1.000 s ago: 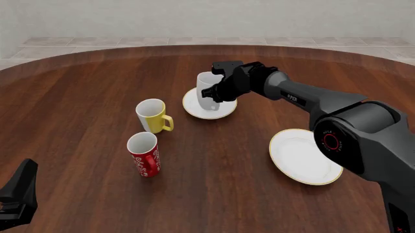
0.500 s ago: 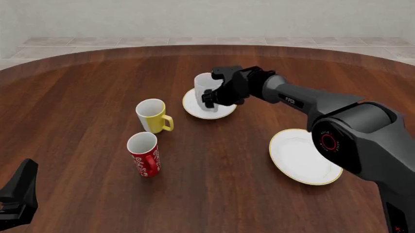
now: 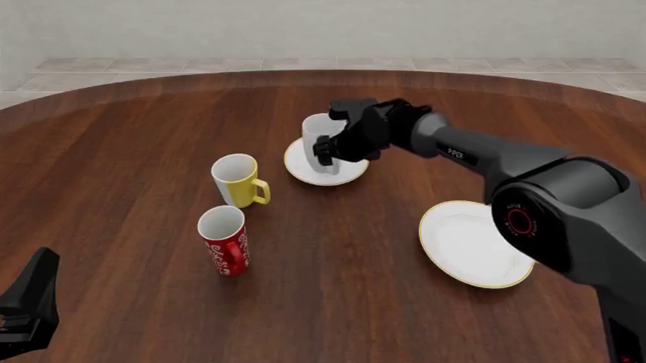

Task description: Put the white mug on the left plate.

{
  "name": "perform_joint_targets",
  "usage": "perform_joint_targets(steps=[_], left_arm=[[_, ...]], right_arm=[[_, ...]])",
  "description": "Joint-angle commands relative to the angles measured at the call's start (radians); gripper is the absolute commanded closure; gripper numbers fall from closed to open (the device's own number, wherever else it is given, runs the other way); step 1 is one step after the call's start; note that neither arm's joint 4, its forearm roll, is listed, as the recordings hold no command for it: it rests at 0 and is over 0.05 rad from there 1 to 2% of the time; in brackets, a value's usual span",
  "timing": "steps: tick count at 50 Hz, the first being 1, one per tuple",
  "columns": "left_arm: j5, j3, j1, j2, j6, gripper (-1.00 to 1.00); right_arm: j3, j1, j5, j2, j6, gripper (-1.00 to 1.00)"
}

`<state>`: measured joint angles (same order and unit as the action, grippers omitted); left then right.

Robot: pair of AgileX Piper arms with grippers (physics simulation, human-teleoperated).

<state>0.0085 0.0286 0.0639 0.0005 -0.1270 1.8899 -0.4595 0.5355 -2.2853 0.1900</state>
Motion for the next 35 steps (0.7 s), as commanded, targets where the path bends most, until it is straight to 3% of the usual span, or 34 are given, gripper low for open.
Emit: perform_joint_targets(steps=[1,14,35], left_arm=[[0.001,0.001,0.000,0.000,0.000,-1.00],[-0.001,0.000,-0.002,0.000,0.002,-1.00],[-0.004,0.003,-0.004,0.000,-0.001,-1.00]], right_arm=[[-0.018,0.001,0.017,0.062,-0.011,-1.00],[-0.056,-0.003,0.051,0.182,-0.044,-1.00],[-0.144,0.002,0.047,0.296,-0.049,-1.00]])
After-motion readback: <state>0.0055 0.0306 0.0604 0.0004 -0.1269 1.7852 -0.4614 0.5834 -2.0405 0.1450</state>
